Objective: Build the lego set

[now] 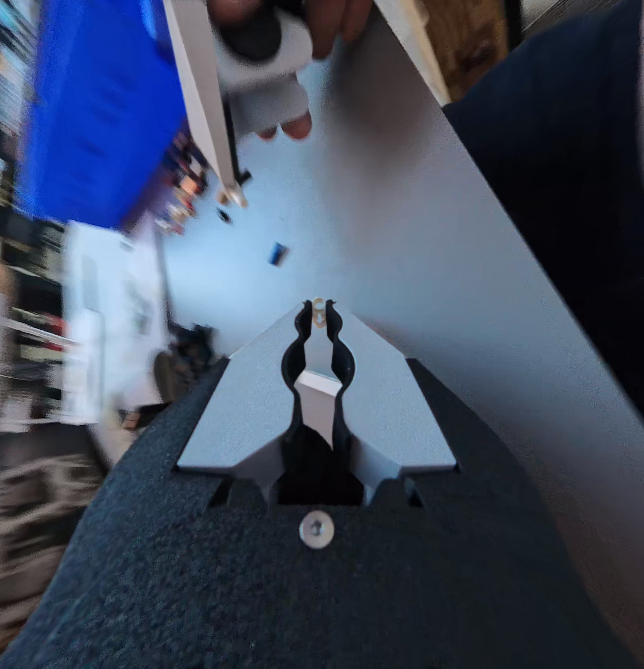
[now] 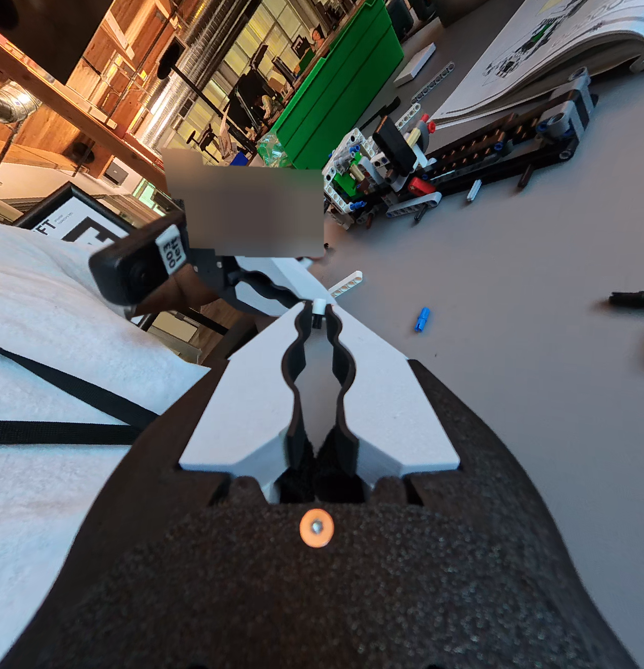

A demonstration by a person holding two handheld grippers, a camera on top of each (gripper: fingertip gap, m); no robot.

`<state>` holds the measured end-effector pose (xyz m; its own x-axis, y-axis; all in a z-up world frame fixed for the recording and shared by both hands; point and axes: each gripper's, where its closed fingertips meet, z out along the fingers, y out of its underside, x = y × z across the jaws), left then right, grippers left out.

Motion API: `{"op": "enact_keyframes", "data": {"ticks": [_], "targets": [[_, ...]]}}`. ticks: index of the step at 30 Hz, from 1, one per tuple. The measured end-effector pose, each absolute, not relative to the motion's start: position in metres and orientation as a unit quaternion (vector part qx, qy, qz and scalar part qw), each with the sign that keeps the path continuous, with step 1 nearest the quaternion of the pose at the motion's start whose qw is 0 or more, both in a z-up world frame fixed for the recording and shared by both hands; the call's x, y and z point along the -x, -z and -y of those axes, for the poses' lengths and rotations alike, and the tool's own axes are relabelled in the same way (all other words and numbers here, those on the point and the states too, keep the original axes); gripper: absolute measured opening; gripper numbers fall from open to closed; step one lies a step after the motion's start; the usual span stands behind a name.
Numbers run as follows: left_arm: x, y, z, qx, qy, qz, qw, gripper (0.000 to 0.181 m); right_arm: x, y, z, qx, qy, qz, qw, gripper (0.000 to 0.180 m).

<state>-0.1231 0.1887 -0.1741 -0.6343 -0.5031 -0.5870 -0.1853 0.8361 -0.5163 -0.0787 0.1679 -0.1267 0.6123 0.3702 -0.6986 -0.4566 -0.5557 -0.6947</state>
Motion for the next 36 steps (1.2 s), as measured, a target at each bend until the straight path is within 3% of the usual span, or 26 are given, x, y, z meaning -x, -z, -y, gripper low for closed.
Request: {"op": "enact_keyframes", "data": {"ticks": [6, 15, 16, 20, 21, 36], "targets": [[0.112, 0.115, -0.198, 0.049, 0.113, -0.775, 0.62, 0.004, 0.08, 0.119, -0.17, 0.754, -0.432, -0.02, 0.494, 0.005], [0.144, 0.097, -0.205, -0.084, 0.011, -0.656, 0.75, 0.004, 0.128, 0.1, -0.187, 0.712, -0.564, 0.041, 0.417, 0.004], [0.148, 0.099, -0.203, -0.097, 0.006, -0.651, 0.753, 0.09, 0.135, 0.099, -0.19, 0.712, -0.574, 0.054, 0.402, 0.005], [0.166, 0.108, -0.194, -0.134, 0.012, -0.646, 0.751, 0.08, 0.15, 0.103, -0.199, 0.711, -0.59, 0.07, 0.376, 0.005], [0.17, 0.112, -0.191, -0.155, 0.006, -0.641, 0.752, 0.004, 0.152, 0.103, -0.197, 0.709, -0.593, 0.073, 0.375, 0.005], [0.184, 0.124, -0.163, -0.243, 0.007, -0.614, 0.751, 0.005, 0.184, 0.123, -0.174, 0.755, -0.548, 0.129, 0.337, 0.005]]}}
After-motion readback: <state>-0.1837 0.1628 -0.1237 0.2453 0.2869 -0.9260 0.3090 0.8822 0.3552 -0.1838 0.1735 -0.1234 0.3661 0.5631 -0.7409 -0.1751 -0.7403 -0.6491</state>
